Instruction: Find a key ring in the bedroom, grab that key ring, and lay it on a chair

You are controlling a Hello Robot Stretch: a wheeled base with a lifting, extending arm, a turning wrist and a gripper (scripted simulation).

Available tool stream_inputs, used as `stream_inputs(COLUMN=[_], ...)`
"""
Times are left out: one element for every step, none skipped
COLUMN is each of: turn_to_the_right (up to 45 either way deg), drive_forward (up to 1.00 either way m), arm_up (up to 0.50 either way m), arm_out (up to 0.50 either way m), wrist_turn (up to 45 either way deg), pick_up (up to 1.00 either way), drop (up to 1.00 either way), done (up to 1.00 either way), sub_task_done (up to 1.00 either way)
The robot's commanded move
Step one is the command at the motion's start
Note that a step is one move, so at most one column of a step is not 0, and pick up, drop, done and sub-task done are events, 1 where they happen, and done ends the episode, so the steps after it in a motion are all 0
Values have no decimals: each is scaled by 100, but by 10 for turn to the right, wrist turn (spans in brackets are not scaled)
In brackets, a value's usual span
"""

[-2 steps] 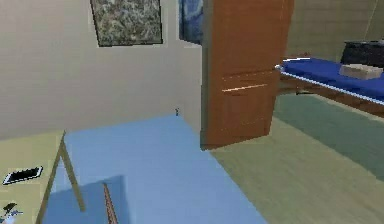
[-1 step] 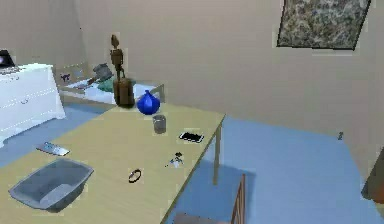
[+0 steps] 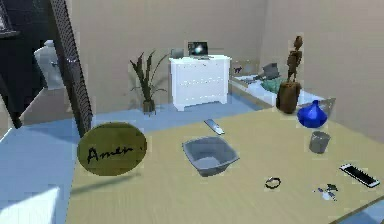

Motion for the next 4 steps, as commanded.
stream_inputs(turn_to_the_right=[-450, -30, 450, 450], drive_forward=[0, 0, 0, 0], arm_up=[0, 0, 0, 0], arm_out=[0, 0, 0, 0], wrist_turn=[0, 0, 0, 0], pick_up=[0, 0, 0, 0], drop=[0, 0, 0, 0], done=[0, 0, 0, 0], sub_task_done=[0, 0, 0, 0])
